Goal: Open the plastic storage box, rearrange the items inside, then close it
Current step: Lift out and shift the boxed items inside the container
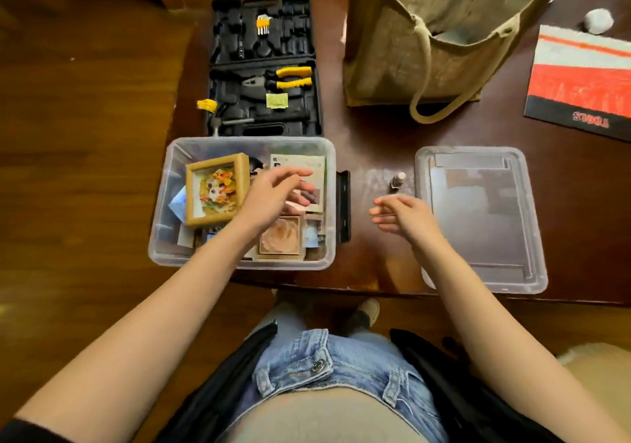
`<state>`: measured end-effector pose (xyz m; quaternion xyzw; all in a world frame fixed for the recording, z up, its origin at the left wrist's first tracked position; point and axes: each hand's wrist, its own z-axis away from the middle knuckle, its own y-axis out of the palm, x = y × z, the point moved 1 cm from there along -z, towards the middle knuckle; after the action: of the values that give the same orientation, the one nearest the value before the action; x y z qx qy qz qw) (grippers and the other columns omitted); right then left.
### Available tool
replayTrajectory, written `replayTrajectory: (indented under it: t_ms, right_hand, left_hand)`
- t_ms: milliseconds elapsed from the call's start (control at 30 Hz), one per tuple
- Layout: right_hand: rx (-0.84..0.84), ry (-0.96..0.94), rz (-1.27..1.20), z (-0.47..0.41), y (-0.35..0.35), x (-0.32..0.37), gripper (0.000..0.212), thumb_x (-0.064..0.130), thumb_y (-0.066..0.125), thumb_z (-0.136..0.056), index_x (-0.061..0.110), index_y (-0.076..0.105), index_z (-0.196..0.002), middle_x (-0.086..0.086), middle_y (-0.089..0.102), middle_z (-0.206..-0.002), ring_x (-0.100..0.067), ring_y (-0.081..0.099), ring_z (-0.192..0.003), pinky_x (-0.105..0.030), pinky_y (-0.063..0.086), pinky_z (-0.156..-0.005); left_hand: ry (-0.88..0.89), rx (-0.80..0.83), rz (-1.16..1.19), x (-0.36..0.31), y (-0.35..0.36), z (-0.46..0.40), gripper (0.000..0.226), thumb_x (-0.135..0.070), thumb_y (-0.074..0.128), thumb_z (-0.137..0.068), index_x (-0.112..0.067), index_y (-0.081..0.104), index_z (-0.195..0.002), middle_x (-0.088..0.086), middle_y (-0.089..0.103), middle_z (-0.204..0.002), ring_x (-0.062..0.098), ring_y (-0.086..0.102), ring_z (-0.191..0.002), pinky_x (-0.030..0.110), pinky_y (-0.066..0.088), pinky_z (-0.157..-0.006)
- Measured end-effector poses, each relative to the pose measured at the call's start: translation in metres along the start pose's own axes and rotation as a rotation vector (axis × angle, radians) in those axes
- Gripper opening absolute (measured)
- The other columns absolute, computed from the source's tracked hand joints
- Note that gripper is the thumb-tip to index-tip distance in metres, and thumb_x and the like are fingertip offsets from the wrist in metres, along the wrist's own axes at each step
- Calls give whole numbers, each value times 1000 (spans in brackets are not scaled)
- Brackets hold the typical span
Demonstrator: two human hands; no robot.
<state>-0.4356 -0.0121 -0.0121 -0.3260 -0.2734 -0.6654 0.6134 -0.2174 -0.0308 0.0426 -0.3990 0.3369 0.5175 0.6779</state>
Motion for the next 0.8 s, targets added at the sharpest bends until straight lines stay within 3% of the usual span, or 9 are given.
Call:
replayTrajectory:
  t_ms: [200,433,567,633,733,800]
  right_hand:
    - [-13,-136,67,-11,73,28,17,10,49,-93,12,65,-87,0,67,-70,-5,62,-56,-13,51,-54]
    - [-475,-107,-75,-43,75,22,15,9,48,-95,6,62,-99,-1,59,-68,-10,53,-55,-16,48,-51]
    - [-656,-39,-78,-60,45,12,11,5,45,-95,8,52,-103,-11,58,-79,-11,50,-54,-12,42,-40]
    - [-691,18,-20,-70,31,5,10,11,50,-95,11,48,-105,-17,61,-95,-18,57,-62,-18,49,-50]
    - [-712,96,152,-85,16,-4,32,25,57,-92,10,49,-119,-14,59,-120,-33,64,-95,-41,52,-87]
    - [-706,86,237,-93,10,-7,37,26,59,-91,11,49,-123,-12,55,-129,-32,58,-109,-39,46,-95]
  left_hand:
    - [68,-217,-63,22,-90,-20,25,0,39,-98,-5,62,-106,5,65,-86,5,59,-66,11,46,-56]
    - [152,-183,-145,29,-122,-43,26,0,41,-96,-11,65,-97,-1,65,-90,2,61,-81,8,48,-68]
    - [182,-143,-178,27,-111,-58,28,0,42,-95,-15,66,-94,-1,65,-88,8,61,-82,23,51,-78]
    - [200,-119,-213,23,-101,-64,28,-1,42,-94,-15,67,-96,-1,66,-90,13,62,-89,28,50,-82]
    - [239,-108,-324,17,-85,-73,27,-5,43,-94,-20,66,-95,-6,65,-92,12,60,-92,25,48,-81]
    - [237,-111,-379,14,-76,-75,27,-8,43,-94,-22,66,-97,-7,65,-95,11,60,-92,26,47,-80]
